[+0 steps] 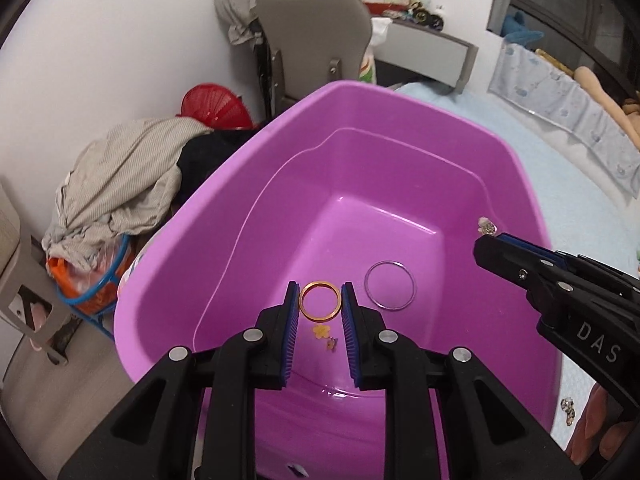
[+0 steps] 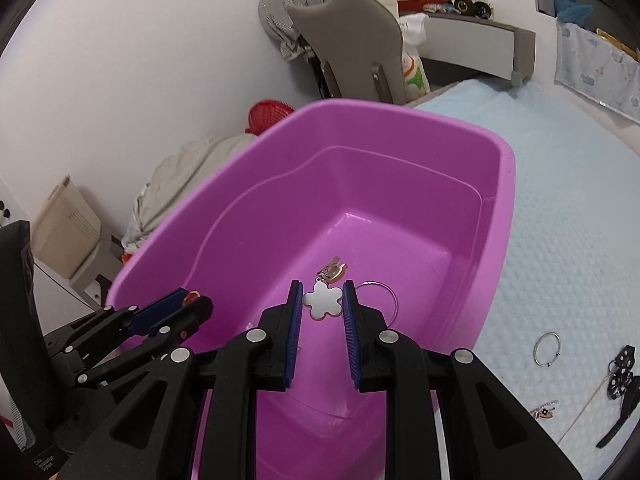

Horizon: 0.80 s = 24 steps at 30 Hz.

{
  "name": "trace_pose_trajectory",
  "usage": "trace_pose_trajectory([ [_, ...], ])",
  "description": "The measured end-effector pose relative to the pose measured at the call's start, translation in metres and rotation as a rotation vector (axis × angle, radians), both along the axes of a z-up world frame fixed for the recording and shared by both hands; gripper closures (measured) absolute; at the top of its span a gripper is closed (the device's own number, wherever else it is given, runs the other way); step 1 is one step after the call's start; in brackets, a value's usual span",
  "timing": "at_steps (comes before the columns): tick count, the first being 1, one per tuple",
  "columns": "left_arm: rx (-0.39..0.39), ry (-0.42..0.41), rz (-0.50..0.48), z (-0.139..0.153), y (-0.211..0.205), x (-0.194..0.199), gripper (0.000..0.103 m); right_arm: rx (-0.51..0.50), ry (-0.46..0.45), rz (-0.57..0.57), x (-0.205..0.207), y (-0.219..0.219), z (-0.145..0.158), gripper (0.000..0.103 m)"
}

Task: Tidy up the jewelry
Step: 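Carry both items into the pink tub and open both tools to release, then lift both open tools out of the pink tub back over the jewelry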

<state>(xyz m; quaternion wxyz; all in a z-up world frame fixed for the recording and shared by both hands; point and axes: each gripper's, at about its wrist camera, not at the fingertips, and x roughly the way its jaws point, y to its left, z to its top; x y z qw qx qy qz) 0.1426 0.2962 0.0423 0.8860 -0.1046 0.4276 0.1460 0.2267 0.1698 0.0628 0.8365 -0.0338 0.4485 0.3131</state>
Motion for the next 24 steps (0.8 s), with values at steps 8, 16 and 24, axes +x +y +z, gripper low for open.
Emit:
trace_pose_trajectory([
  [8,0.054,-0.012,0.05,0.003,0.003,-0.003,0.028,-0.061,-0.043,-0.019,0.006,0.002,0.0,0.056],
  [16,0.057,0.005,0.083,0.001,0.006,-0.009,0.025,-0.05,-0.036,-0.04,0.008,-0.01,-0.002,0.053],
  [24,0.053,-0.002,0.092,0.007,0.004,-0.014,0.025,-0.04,-0.038,-0.04,0.003,-0.013,0.002,0.052],
])
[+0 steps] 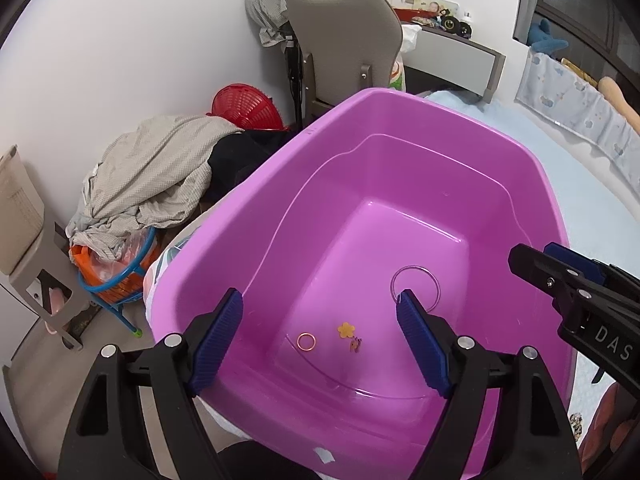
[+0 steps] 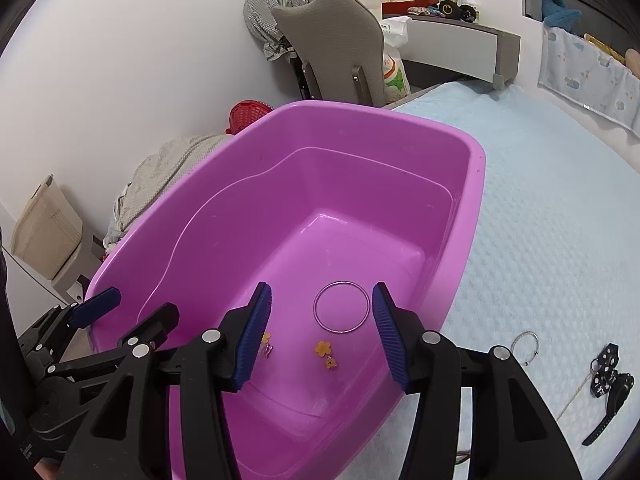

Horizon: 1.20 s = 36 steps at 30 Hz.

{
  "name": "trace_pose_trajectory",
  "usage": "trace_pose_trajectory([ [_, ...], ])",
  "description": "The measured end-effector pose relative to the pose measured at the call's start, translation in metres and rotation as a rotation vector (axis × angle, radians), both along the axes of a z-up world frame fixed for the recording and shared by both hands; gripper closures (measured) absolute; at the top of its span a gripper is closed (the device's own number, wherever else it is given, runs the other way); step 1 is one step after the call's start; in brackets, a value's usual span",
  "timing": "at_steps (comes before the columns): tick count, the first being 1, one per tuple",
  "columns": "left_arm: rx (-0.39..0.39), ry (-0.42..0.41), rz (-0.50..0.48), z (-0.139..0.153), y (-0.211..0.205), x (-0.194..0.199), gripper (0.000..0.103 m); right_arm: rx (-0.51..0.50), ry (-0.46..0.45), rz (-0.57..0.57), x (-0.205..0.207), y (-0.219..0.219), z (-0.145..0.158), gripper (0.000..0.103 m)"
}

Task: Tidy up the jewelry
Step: 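Lift both open tools out of the pink tub back over the jewelry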

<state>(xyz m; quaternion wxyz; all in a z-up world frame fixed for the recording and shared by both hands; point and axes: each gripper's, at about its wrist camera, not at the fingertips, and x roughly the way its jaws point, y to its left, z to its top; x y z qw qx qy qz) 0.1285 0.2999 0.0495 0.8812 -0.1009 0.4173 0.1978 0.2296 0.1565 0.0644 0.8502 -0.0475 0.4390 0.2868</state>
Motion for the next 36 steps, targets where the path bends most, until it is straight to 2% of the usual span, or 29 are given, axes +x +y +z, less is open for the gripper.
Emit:
trace_pose_trajectory([
  [19,0.001,-0.038,-0.027,0.019,-0.019,-0.024,0.025,0.055,-0.017,-0.016,-0.025,-0.026,0.013,0.05],
  [25,0.009,-0.055,-0.052,0.026,-0.033,-0.04,0.025,0.089,-0.036,-0.042,-0.044,-0.045,0.02,0.049],
  [28,0.004,-0.062,-0.064,0.028,-0.04,-0.046,0.025,0.112,-0.029,-0.057,-0.057,-0.06,0.02,0.042],
  [36,-0.002,-0.052,-0.113,0.021,-0.067,-0.062,0.025,0.127,-0.02,-0.109,-0.088,-0.1,0.01,0.04],
])
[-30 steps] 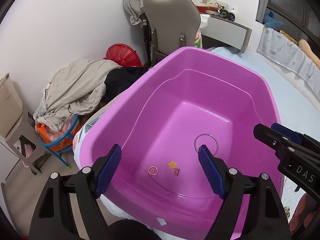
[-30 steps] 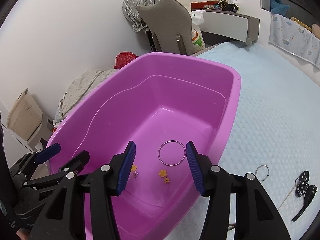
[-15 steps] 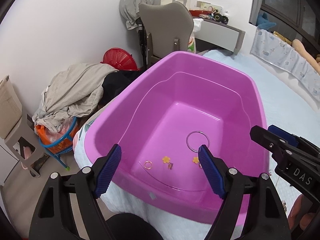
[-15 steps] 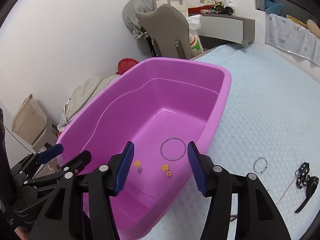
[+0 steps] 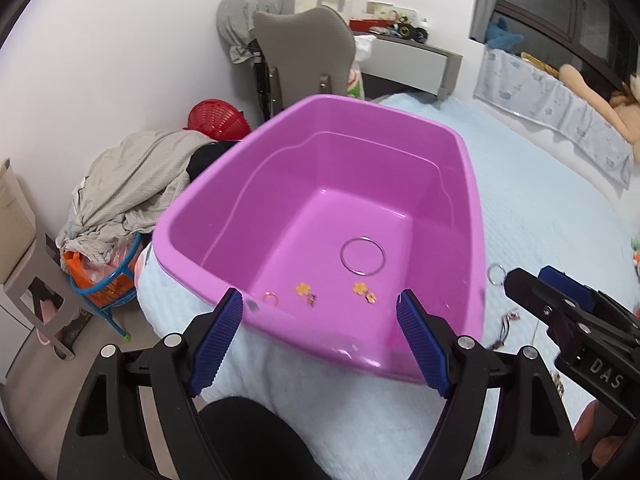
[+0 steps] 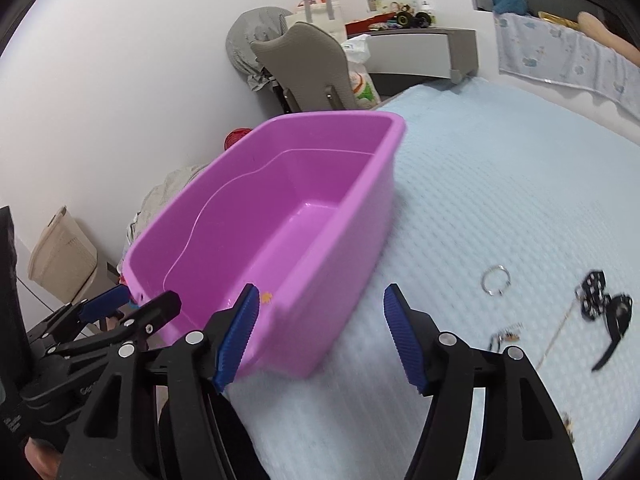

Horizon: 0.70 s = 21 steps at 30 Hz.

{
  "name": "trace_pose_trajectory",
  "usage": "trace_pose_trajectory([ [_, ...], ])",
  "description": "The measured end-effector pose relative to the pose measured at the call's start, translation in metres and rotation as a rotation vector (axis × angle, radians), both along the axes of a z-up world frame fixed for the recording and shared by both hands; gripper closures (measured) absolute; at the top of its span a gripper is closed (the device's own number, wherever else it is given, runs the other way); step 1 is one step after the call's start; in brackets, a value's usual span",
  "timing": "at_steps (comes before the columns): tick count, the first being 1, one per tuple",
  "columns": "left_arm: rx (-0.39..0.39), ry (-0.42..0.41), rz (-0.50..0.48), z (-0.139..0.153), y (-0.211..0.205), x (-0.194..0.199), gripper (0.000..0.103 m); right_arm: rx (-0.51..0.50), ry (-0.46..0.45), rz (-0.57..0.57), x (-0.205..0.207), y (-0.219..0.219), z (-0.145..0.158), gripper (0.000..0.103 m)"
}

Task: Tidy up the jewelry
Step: 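Lift both open tools out of the pink tub back over the jewelry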

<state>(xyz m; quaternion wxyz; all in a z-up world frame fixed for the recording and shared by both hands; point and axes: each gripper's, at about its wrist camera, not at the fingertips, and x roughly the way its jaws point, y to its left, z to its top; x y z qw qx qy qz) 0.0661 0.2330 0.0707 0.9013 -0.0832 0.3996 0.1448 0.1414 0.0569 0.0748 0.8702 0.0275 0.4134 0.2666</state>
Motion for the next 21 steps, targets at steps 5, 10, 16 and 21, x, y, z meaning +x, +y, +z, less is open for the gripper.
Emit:
trace_pose_trajectory([
  [5,-0.011,0.003,-0.045,-0.004,-0.02,-0.007,0.025,0.012,0.005,-0.036,-0.021,-0.032,-0.007,0.04],
  [10,-0.016,0.011,-0.106,-0.011,-0.047,-0.013,0.025,0.018,0.012,-0.082,-0.04,-0.067,-0.018,0.04],
  [16,-0.027,0.024,-0.176,-0.024,-0.088,-0.017,0.017,-0.005,-0.006,-0.167,-0.078,-0.13,-0.035,0.04],
  [21,-0.035,0.067,-0.252,-0.041,-0.137,-0.015,0.012,-0.039,0.0,-0.273,-0.1,-0.193,-0.05,0.036],
])
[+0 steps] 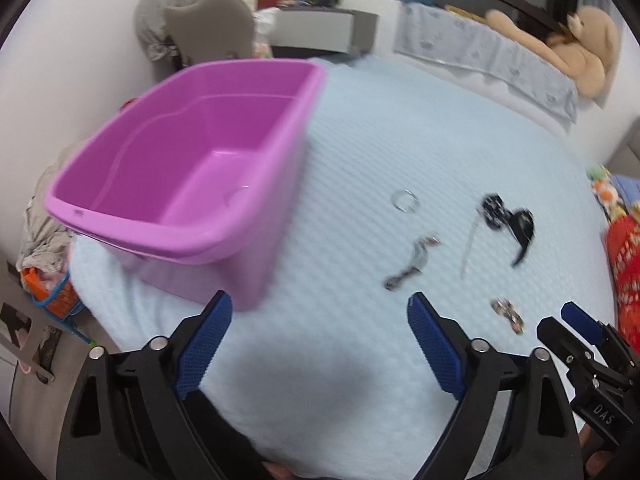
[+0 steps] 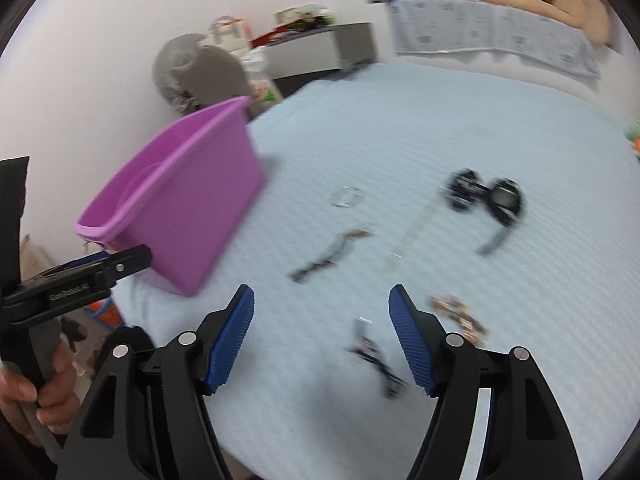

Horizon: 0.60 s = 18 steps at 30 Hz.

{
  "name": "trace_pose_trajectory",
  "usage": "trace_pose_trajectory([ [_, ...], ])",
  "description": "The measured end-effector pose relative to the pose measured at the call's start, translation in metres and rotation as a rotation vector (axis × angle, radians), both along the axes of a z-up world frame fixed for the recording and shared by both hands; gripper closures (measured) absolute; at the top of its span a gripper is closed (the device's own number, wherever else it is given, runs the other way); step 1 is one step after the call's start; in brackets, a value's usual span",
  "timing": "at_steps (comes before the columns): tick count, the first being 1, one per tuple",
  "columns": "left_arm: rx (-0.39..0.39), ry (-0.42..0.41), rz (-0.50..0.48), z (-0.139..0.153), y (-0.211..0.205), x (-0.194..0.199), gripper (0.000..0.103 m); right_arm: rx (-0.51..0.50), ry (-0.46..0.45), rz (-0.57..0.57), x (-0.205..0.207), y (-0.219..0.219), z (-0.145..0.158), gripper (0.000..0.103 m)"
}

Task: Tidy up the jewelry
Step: 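Lift both open tools out of the pink tub back over the jewelry, then grasp the black keychain with the left tool while the right tool grasps the beaded bracelet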

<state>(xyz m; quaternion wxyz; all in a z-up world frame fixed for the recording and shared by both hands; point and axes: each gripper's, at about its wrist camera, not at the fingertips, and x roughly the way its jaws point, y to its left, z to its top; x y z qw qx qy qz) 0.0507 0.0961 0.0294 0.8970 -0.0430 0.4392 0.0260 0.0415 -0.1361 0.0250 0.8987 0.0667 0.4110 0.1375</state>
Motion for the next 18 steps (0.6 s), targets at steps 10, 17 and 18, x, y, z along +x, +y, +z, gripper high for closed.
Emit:
trace_pose_trajectory([
  [10,-0.076,0.122,-0.015,-0.043,-0.076,0.004,0.011,-0.044,0.053,-0.089,-0.009,-0.098,-0.042,0.036],
  [17,-0.054,0.201,0.03,-0.087,-0.121,-0.004,0.011,-0.086,0.076,0.005,-0.001,-0.124,-0.069,0.036],
  [18,-0.058,0.201,0.043,-0.092,-0.124,-0.005,0.011,-0.088,0.08,0.018,0.001,-0.126,-0.074,0.036],
])
